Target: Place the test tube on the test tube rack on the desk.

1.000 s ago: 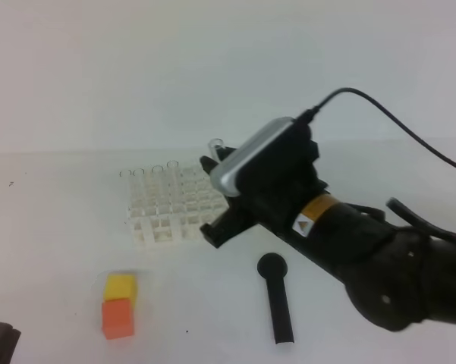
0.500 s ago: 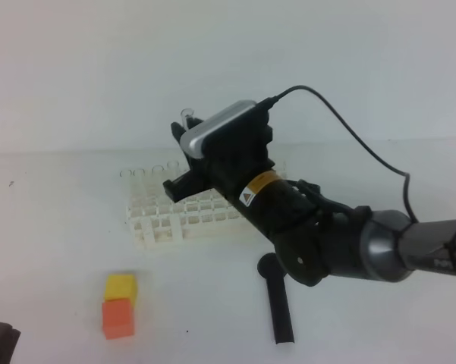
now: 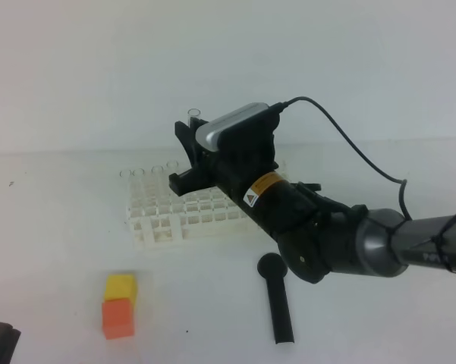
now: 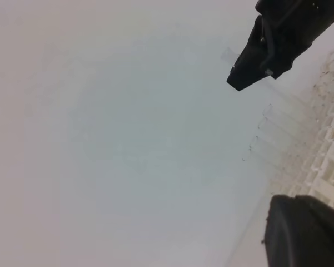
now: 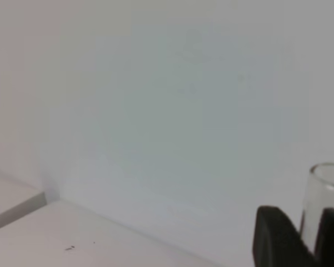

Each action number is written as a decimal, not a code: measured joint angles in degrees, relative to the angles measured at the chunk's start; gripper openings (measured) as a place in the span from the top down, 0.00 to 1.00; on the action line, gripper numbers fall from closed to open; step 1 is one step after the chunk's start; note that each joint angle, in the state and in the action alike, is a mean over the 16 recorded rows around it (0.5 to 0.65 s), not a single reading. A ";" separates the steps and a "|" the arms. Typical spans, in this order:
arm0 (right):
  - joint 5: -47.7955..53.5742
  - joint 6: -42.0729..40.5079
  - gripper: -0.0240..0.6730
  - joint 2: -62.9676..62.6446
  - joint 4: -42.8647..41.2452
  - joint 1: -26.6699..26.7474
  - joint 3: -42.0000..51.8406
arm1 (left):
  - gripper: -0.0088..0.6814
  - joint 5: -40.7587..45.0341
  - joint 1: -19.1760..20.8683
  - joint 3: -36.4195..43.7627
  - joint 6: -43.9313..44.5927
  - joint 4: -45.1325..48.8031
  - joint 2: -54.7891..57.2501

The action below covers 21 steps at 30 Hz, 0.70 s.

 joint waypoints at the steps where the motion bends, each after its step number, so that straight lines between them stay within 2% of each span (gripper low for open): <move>1: -0.15 0.43 0.79 0.12 -0.19 -0.05 -0.01 | 0.99 0.00 0.00 0.00 0.00 0.00 0.00; 16: -0.44 1.65 0.79 2.76 -2.85 -0.20 -0.07 | 0.99 0.00 0.00 0.00 0.00 0.00 0.00; 21: -0.44 0.80 0.76 3.33 -2.90 -0.31 -0.07 | 0.99 0.00 0.00 0.00 0.00 0.00 0.00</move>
